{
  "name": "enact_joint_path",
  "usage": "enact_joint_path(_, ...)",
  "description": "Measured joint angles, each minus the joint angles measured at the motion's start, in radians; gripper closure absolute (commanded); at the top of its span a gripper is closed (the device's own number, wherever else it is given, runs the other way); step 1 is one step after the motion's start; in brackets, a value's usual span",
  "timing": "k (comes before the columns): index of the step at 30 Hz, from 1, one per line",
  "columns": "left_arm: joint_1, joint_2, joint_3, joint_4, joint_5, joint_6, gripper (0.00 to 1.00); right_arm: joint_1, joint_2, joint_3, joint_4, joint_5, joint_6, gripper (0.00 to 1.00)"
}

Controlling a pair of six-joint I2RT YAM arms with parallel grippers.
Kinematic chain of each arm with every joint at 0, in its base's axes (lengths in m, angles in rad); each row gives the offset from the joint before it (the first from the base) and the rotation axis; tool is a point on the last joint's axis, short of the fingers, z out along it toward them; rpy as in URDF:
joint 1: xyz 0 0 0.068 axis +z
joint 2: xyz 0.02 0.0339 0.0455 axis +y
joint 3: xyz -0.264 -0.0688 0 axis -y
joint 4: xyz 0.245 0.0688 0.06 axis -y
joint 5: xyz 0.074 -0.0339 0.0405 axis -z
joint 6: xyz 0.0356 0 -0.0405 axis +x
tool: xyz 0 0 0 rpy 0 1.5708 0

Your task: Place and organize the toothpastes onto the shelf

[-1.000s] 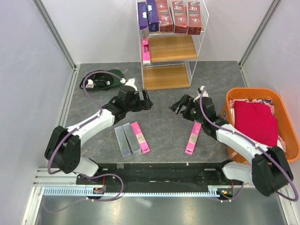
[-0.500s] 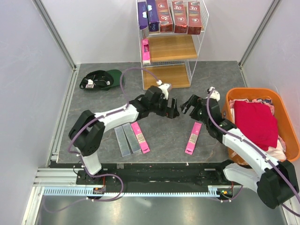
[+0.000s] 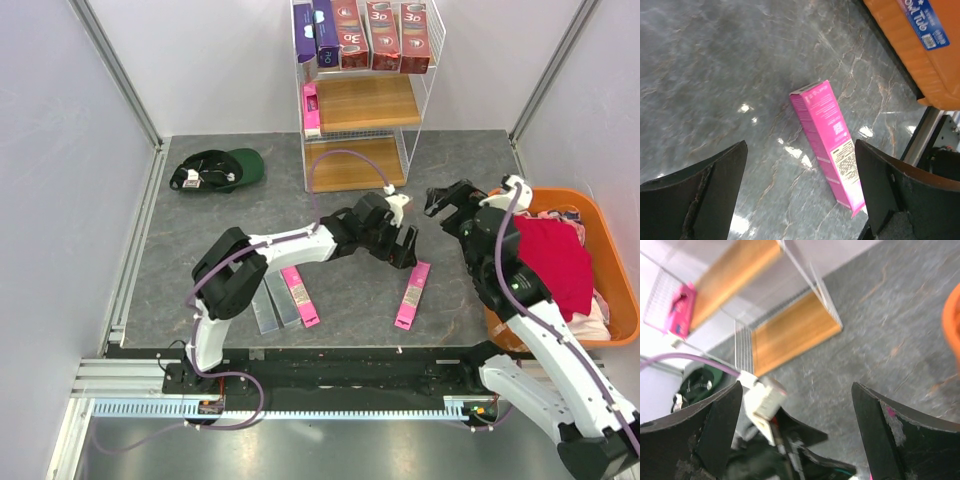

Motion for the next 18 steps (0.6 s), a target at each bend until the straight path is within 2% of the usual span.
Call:
enact_joint_path(8,-0.103,0.131,0.182,-0.105,-0.085,0.063,0.06,0.000,-0.123,0.004,-0.033,0.080,-0.004,0.02)
enact_joint_path(18,-0.188,0.300,0.417,-0.280,-0.258,0.140,0.10,-0.001,-0.135,0.012,-0.042,0.095,-0.008,0.02)
